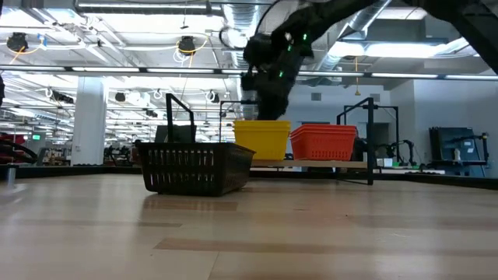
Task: Stack baskets on shelf by color
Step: Stack the yellow bin on top of the other stacked yellow bins on the shelf, then put the top black bin on the shelf
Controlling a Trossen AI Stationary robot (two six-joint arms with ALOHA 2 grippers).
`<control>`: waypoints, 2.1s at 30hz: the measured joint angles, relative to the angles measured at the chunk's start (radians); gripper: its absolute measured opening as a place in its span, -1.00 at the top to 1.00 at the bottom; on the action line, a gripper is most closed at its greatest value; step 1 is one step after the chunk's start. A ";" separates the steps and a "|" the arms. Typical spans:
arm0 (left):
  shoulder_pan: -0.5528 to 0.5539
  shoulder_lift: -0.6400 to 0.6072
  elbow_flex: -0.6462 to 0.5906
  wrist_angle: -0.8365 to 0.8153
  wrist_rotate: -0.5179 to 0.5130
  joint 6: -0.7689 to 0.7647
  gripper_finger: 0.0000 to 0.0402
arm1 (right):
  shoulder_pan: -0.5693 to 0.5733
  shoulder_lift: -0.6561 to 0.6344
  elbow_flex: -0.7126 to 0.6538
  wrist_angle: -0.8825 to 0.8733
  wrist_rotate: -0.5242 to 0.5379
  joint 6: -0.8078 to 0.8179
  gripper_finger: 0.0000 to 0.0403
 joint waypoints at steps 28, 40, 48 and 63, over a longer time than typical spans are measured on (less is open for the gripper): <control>0.000 0.000 0.000 0.000 -0.004 -0.018 0.58 | -0.181 0.054 0.116 0.040 0.082 -0.115 1.00; 0.000 0.000 0.000 0.000 -0.014 -0.012 0.58 | -0.076 0.044 0.228 -0.133 0.070 -0.108 1.00; 0.000 -0.029 -0.176 0.001 -0.010 -0.057 0.58 | 0.058 -0.021 0.399 -0.371 0.371 -0.126 1.00; -0.002 -0.290 -1.088 0.567 0.143 -0.623 0.58 | 0.176 -0.501 0.435 -0.447 0.509 0.082 1.00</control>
